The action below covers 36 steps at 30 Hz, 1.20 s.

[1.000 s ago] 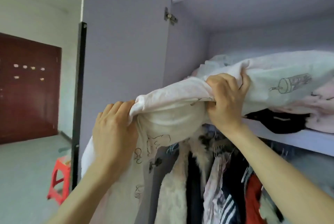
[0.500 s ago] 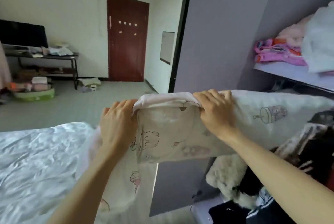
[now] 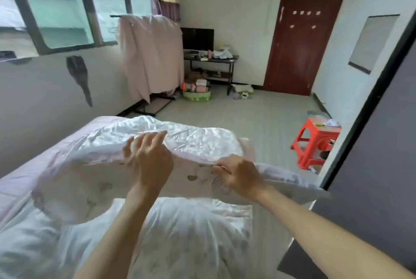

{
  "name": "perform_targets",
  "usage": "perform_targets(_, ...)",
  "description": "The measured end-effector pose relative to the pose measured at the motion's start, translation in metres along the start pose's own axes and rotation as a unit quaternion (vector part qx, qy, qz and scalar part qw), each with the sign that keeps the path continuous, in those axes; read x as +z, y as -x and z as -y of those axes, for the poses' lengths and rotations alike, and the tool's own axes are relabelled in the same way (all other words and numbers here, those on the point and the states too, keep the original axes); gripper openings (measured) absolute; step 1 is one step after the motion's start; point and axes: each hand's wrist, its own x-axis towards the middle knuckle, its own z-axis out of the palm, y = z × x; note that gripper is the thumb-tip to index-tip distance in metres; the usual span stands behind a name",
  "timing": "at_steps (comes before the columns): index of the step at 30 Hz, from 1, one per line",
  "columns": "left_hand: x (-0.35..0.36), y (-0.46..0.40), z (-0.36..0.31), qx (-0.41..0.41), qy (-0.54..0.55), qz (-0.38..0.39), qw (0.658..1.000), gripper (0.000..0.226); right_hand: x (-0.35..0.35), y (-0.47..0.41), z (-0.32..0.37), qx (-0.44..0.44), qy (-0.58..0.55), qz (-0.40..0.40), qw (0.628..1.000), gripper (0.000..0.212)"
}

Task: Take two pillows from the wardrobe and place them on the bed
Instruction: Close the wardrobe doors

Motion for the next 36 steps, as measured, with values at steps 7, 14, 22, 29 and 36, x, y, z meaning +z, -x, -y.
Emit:
perform_targets(7, 0.033, 0.041, -0.052, 0.028, 0.02, 0.165, 0.986, 0.04, -0.028, 0.031, -0.063, 0.091, -0.005, 0.189, 0.978, 0.027)
perform_targets(14, 0.096, 0.019, -0.179, 0.077, 0.222, 0.22, 0.947, 0.035, -0.124, 0.054, -0.15, 0.159, 0.126, 0.052, 0.978, 0.029)
perform_targets(22, 0.157, -0.035, -0.361, 0.06, 0.483, 0.382, 0.785, 0.049, -0.229, 0.08, -0.22, 0.266, 0.249, -0.074, 0.928, 0.034)
perform_targets(29, 0.183, -0.063, -0.457, 0.018, 0.64, 0.475, 0.603, 0.073, -0.257, 0.105, -0.229, 0.317, 0.261, -0.129, 0.903, 0.033)
perform_targets(36, 0.196, -0.067, -0.456, 0.066, 0.619, 0.478, 0.62, 0.054, -0.259, 0.131, -0.2, 0.341, 0.254, -0.175, 0.888, 0.029)
